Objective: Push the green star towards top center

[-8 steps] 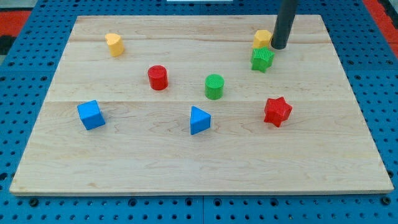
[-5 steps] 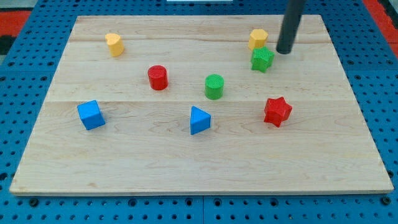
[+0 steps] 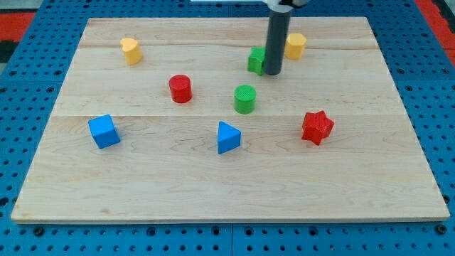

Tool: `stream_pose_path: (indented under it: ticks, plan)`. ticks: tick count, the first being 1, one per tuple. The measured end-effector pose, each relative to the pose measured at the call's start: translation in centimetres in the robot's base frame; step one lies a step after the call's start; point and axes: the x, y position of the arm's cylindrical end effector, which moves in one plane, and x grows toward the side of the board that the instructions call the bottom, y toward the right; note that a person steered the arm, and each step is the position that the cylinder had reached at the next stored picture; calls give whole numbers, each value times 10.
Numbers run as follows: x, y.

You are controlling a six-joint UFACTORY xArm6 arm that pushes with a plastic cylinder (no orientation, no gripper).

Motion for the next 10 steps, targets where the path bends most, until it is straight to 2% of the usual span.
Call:
stream_pose_path:
  ticks: [1,2,7,9,10]
  plan:
    - [2,-2]
    - [21,-15]
    - [-21,-49]
    - [16,-49]
    - [12,-27]
